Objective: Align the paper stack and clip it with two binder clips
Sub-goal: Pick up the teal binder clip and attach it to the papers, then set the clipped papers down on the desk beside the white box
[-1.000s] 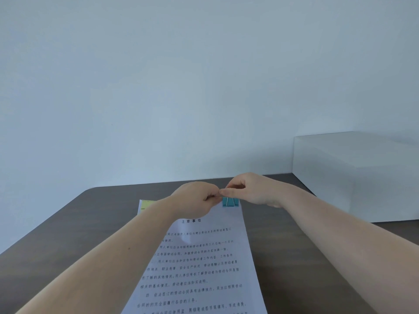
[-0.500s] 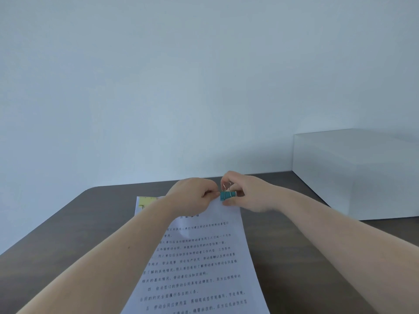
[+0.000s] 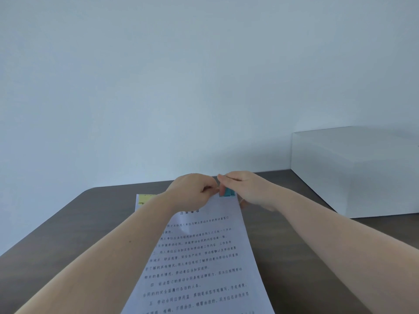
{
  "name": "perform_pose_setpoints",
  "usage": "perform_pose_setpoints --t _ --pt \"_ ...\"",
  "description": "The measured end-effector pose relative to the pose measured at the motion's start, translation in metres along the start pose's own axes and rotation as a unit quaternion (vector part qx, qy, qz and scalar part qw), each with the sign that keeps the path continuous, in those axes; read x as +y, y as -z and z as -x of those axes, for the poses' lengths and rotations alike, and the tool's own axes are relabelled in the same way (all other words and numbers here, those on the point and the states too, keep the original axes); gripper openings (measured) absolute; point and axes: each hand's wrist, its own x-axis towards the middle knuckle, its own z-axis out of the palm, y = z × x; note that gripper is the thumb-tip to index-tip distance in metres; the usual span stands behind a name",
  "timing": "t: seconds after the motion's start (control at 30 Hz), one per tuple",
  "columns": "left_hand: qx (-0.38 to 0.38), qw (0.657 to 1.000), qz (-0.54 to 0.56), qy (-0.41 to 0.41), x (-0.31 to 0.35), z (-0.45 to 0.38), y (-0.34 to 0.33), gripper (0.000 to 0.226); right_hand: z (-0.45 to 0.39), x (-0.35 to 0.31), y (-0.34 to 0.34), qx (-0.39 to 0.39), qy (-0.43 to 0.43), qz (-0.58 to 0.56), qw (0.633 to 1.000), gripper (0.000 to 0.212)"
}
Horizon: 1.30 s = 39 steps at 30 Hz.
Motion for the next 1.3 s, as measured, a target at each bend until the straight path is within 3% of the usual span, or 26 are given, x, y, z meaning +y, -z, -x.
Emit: perform_pose_setpoints --t 0.17,0.3,0.43,0.57,0.7,0.83,1.03,1.17,1.23,1.3 --pt "0.013 1.000 -0.008 0.009 -0.002 -0.003 0.001 0.028 -0.004 0.005 0.000 0.028 -0.070 -0.132 0.988 0.021" --pt "0.004 1.000 -0.026 0.000 0.000 -0.002 0.000 0.027 -0.005 0.009 0.001 0.010 -0.160 -0.240 0.957 0.044" --pt "0.008 0.999 -0.043 -0.017 0.006 -0.004 -0.004 0.029 -0.007 0.004 -0.005 0.003 -0.181 -0.245 0.952 0.015" --pt "0.004 0.999 -0.041 -0.014 0.005 -0.003 -0.001 0.028 -0.003 0.006 -0.002 -0.039 -0.162 -0.238 0.957 0.006" --pt "0.018 0.999 -0.028 -0.005 0.002 -0.004 0.000 0.026 0.000 0.019 -0.006 -0.051 -0.108 -0.218 0.969 0.051" --pt "0.012 0.999 -0.030 -0.003 0.002 -0.006 0.000 0.028 0.003 0.028 -0.004 -0.065 -0.113 -0.198 0.972 0.033" --pt "0.021 0.998 -0.048 0.014 0.006 -0.007 -0.002 0.023 0.004 0.039 -0.001 -0.042 -0.147 -0.238 0.959 0.031" --pt "0.132 0.985 -0.095 0.065 -0.008 -0.005 -0.008 0.051 0.003 0.044 0.005 0.065 -0.125 -0.315 0.938 0.021" --pt "0.185 0.974 -0.018 0.127 -0.018 -0.002 -0.012 0.069 0.005 0.047 0.012 0.107 -0.109 -0.346 0.926 0.014" --pt "0.169 0.935 0.212 0.228 -0.027 0.001 -0.014 0.087 0.006 0.052 0.020 0.133 -0.091 -0.373 0.914 0.014"
